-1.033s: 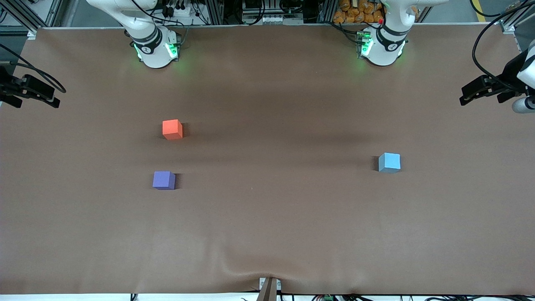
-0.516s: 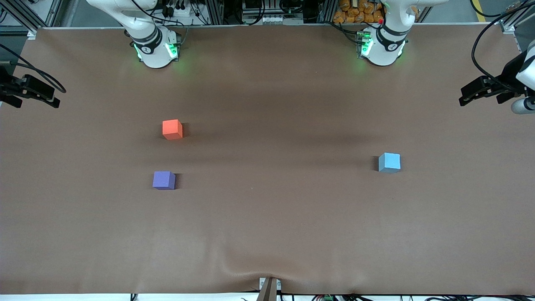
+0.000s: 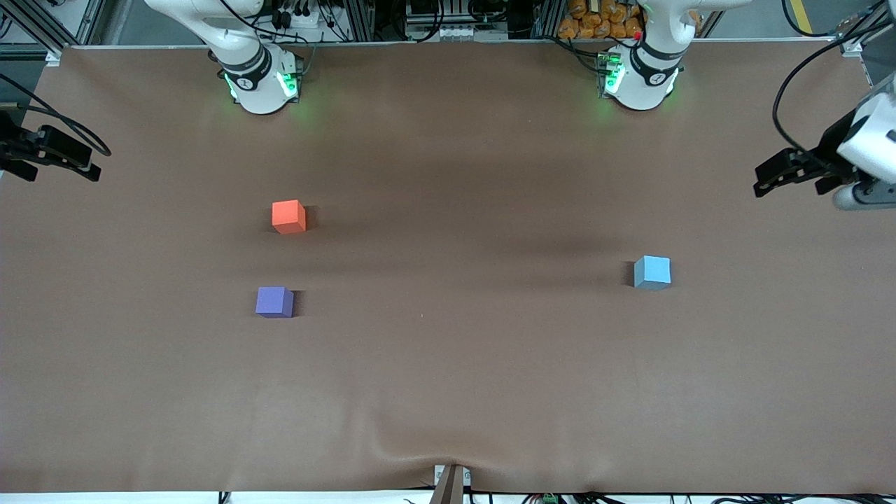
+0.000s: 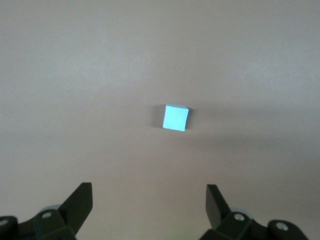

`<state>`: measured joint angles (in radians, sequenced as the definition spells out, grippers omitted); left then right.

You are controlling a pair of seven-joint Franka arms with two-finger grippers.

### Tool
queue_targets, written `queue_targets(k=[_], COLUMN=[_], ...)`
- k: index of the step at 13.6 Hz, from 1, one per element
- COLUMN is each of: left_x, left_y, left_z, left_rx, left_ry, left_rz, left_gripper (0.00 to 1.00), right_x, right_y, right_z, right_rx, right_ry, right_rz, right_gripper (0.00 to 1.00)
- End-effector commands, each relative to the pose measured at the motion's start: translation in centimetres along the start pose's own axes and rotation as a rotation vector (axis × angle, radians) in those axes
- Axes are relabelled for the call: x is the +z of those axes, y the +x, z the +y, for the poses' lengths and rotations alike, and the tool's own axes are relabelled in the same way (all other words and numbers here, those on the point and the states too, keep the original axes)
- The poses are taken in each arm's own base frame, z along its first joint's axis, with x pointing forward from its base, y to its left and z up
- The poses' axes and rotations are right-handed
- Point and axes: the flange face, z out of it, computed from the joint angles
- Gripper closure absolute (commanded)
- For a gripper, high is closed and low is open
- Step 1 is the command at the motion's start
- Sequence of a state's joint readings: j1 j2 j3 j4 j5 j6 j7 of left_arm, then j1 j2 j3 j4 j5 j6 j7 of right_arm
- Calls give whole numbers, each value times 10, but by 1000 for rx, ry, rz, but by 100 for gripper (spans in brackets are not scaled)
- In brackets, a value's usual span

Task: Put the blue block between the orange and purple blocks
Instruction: 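Reach the left gripper down over the light blue cube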

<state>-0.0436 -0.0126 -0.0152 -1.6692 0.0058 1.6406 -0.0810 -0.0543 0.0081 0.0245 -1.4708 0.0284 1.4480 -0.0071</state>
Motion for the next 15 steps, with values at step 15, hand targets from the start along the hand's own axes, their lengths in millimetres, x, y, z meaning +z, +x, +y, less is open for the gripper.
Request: queue_targets(k=[15], left_x=[102], left_y=[41], left_z=[24], left_rx=[46], left_ry=[-7], left_rz=[-73], left_gripper=[0], right_x=[-4], right_y=[4], right_z=[-5], right_rx=[-4], right_ry=[-5], right_rz=[18], right_gripper=[0])
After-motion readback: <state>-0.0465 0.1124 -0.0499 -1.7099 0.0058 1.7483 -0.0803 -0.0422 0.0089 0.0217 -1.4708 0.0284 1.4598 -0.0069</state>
